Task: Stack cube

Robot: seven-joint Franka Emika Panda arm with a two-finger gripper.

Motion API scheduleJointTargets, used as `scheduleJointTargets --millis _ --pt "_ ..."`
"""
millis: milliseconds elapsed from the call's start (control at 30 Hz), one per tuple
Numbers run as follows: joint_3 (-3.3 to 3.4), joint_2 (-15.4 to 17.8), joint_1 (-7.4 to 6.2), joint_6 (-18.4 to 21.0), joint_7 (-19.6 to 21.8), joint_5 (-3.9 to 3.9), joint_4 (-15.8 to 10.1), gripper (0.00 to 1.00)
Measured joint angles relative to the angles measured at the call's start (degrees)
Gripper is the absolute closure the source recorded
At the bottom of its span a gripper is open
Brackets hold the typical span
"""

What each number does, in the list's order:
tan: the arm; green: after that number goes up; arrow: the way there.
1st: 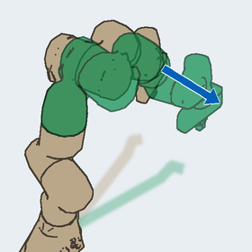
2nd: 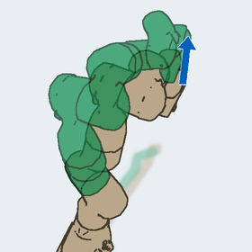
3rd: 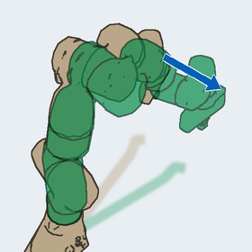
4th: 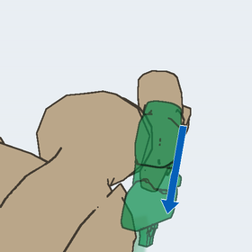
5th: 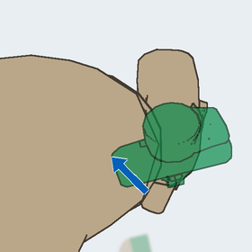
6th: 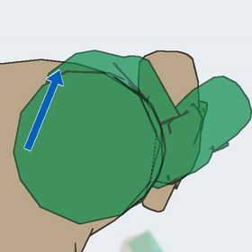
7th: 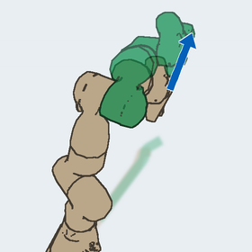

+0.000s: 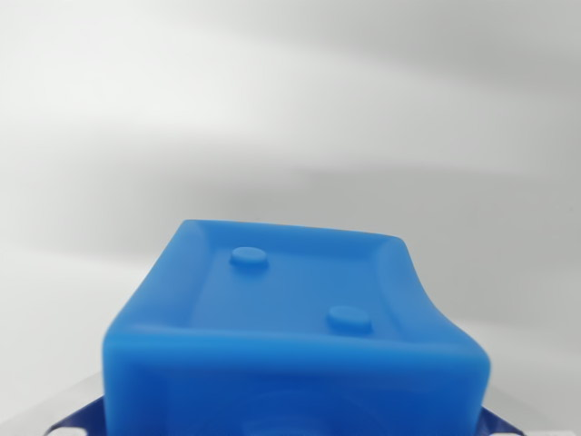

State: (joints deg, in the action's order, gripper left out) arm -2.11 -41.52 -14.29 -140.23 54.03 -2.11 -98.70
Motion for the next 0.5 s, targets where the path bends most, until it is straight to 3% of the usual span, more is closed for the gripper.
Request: scheduleJointTargets --millis 500 --pt "-0.07 4.5 0.00 3.6 0.0 0.05 -0.7 1.00"
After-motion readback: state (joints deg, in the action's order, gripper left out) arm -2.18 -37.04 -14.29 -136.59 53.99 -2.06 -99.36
